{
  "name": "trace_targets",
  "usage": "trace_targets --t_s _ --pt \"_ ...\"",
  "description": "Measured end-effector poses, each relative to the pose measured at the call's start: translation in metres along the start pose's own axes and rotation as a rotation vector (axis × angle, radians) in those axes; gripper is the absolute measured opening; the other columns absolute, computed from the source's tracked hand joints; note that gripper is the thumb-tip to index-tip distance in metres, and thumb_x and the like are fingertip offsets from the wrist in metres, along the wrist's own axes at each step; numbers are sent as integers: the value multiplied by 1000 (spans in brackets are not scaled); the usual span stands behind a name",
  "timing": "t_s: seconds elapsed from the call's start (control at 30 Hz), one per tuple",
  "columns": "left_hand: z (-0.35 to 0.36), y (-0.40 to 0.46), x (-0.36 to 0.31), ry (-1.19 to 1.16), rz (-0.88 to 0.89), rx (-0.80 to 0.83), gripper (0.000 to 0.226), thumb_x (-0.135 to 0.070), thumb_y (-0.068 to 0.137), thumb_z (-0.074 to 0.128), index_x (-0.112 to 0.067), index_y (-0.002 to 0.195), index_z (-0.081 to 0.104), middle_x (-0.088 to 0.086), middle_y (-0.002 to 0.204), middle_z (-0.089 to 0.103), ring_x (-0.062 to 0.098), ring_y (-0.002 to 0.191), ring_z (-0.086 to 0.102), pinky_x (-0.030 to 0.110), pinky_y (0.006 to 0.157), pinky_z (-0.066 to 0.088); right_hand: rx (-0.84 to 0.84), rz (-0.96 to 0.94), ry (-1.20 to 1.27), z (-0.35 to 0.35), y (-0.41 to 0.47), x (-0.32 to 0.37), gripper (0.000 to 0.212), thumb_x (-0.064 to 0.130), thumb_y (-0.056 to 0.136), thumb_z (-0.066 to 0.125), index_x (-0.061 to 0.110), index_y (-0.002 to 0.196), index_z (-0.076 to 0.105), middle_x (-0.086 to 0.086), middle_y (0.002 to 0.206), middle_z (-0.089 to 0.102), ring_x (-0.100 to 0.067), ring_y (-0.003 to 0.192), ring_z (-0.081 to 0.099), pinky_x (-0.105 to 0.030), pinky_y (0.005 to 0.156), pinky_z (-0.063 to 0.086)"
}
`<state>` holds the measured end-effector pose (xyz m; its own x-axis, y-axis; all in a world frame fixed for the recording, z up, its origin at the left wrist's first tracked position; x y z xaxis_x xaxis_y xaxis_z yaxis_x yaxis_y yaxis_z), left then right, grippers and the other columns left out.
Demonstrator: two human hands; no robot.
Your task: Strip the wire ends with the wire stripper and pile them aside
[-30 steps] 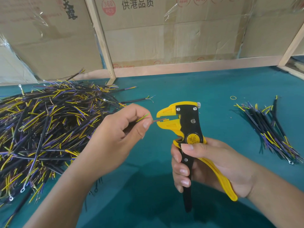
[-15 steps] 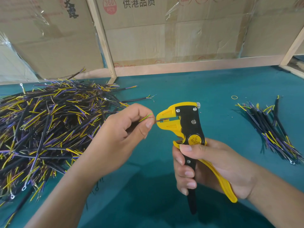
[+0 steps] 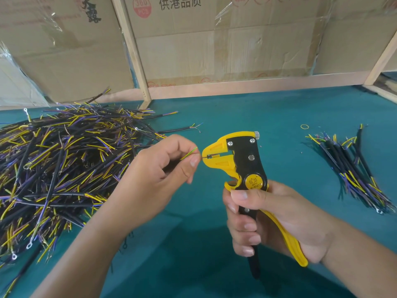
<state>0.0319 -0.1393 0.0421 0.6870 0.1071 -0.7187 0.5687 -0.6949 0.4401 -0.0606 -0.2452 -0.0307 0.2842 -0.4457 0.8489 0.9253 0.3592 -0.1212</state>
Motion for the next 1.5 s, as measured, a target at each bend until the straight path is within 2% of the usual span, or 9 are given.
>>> trace_targets --t_s 0.07,0.23,0.47,0.57,0.93,1.03,1.23,1.33,1.5 --pt "0 0 2 -42 -15 10 14 -39 97 50 -31 86 56 -2 71 59 29 63 47 43 60 37 -17 3 -5 1 0 0 56 35 79 83 -4 81 43 -5 62 37 -19 51 38 -33 55 42" --pt "1 0 7 -75 -34 52 17 -40 97 50 -27 90 56 -1 72 60 35 66 46 47 63 36 -96 8 -34 2 0 -3 38 33 78 79 10 72 49 -6 60 33 -20 49 33 -32 53 39" --pt "5 0 17 29 -60 103 21 -48 98 45 -30 96 56 -4 77 63 40 67 49 55 66 45 -263 -6 -80 -9 1 -3 43 41 71 79 19 60 44 1 52 27 -14 38 24 -22 44 29" --pt "4 1 19 45 -49 90 20 -48 99 45 -31 94 55 -4 76 61 37 67 49 52 66 46 -283 -2 -104 -9 1 -5 46 44 71 79 20 58 42 3 50 27 -14 37 23 -21 43 29" --pt "-2 -1 14 99 -39 60 22 -48 95 50 -27 92 57 3 70 49 21 58 37 31 53 34 -222 12 -128 -17 -1 0 46 43 74 79 17 64 43 0 54 30 -14 40 26 -22 43 31" --pt "-5 -1 12 91 -41 59 21 -47 95 51 -27 91 58 4 70 52 22 59 41 34 54 36 -181 7 -99 -17 -1 -1 50 42 77 79 15 69 37 -1 57 32 -13 42 29 -23 44 33" --pt "-7 -1 12 116 -35 79 16 -42 96 54 -28 90 57 7 70 52 29 61 43 42 57 38 -138 13 -104 -16 1 1 42 42 78 77 15 71 45 0 58 32 -12 43 29 -23 45 33" --pt "-8 -1 12 123 -21 81 21 -47 94 52 -27 91 57 7 71 53 30 61 44 41 57 38 -119 18 -99 -18 0 1 37 40 80 73 16 72 46 0 59 32 -13 45 28 -23 46 32" --pt "-10 0 12 139 -11 76 12 -36 96 54 -27 89 57 6 71 54 27 60 43 39 55 37 -88 -9 -98 -22 2 1 30 31 81 74 14 74 50 -4 62 37 -16 47 35 -27 50 39"
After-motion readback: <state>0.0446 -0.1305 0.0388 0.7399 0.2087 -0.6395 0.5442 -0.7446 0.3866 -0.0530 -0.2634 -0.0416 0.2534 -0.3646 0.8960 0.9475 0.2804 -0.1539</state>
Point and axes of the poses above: each hand's wrist, its own y-axis towards the middle knuckle, its own z-axis out of the palm, x = y × z, the point moved 8 cm from there along y, towards the middle knuckle
